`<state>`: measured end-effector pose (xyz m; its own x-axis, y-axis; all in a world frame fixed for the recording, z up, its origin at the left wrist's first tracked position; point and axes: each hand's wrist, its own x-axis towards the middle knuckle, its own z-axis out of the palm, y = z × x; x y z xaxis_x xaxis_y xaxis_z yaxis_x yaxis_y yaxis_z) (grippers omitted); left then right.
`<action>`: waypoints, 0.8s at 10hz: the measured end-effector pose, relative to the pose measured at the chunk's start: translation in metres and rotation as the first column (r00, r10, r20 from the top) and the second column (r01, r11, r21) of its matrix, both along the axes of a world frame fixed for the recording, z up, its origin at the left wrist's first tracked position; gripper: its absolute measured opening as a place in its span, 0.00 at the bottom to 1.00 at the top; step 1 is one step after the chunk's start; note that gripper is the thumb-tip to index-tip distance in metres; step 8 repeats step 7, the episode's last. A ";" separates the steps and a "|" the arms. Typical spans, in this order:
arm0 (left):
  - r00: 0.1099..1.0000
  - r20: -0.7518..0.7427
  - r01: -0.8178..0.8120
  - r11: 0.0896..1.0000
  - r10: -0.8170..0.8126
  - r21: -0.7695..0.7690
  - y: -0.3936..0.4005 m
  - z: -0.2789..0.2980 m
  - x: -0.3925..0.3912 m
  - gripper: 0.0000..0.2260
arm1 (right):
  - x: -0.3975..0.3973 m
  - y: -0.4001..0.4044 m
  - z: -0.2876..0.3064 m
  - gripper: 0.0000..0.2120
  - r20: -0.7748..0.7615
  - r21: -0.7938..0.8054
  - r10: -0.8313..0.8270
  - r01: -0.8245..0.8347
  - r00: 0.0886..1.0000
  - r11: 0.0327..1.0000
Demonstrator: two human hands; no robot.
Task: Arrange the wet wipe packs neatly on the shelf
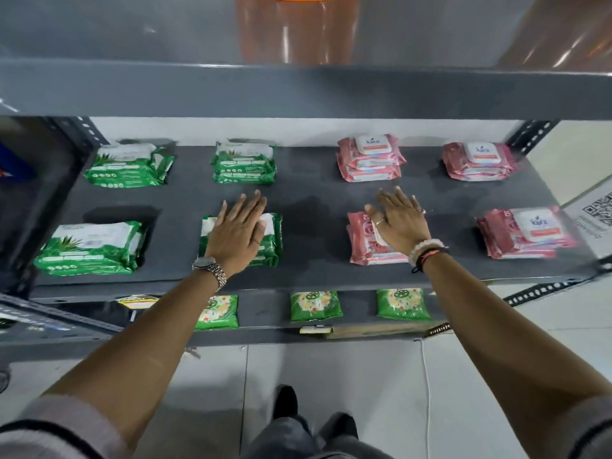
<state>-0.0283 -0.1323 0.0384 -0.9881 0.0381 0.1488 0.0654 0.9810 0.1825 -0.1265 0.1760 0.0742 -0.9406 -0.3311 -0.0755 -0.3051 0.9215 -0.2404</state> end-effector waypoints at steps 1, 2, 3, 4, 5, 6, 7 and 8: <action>1.000 -0.005 0.007 1.000 -0.007 0.001 0.000 0.001 0.001 0.25 | 0.000 0.001 -0.005 0.31 -0.032 -0.021 -0.001 0.001 0.999 1.000; 1.000 -0.025 0.013 1.000 -0.013 -0.001 0.000 0.002 0.002 0.24 | -0.001 0.003 -0.009 0.29 -0.057 -0.060 -0.001 -0.002 0.998 0.998; 1.000 -0.017 0.007 1.000 -0.007 0.007 0.002 0.002 0.003 0.24 | 0.000 0.003 -0.007 0.28 -0.048 -0.067 0.006 -0.009 0.999 0.998; 1.000 -0.020 0.006 1.000 -0.006 0.011 0.001 0.002 0.003 0.23 | 0.000 0.004 -0.008 0.29 -0.069 -0.064 0.010 -0.014 0.998 0.998; 1.000 0.009 -0.001 1.000 0.001 0.001 0.000 0.002 0.003 0.24 | 0.001 0.003 -0.004 0.35 -0.032 -0.056 0.028 -0.030 0.999 0.998; 1.000 -0.006 -0.013 0.999 0.013 0.031 0.000 0.008 0.006 0.24 | -0.003 0.005 0.000 0.33 -0.006 -0.033 0.078 -0.078 0.997 0.996; 0.991 -0.131 0.055 0.993 -0.041 0.104 0.020 0.025 0.023 0.25 | 0.007 0.016 0.017 0.37 -0.132 -0.179 0.069 -0.092 0.989 0.980; 0.991 -0.131 0.055 0.993 -0.041 0.104 0.020 0.025 0.023 0.25 | 0.007 0.016 0.017 0.37 -0.132 -0.179 0.069 -0.092 0.989 0.980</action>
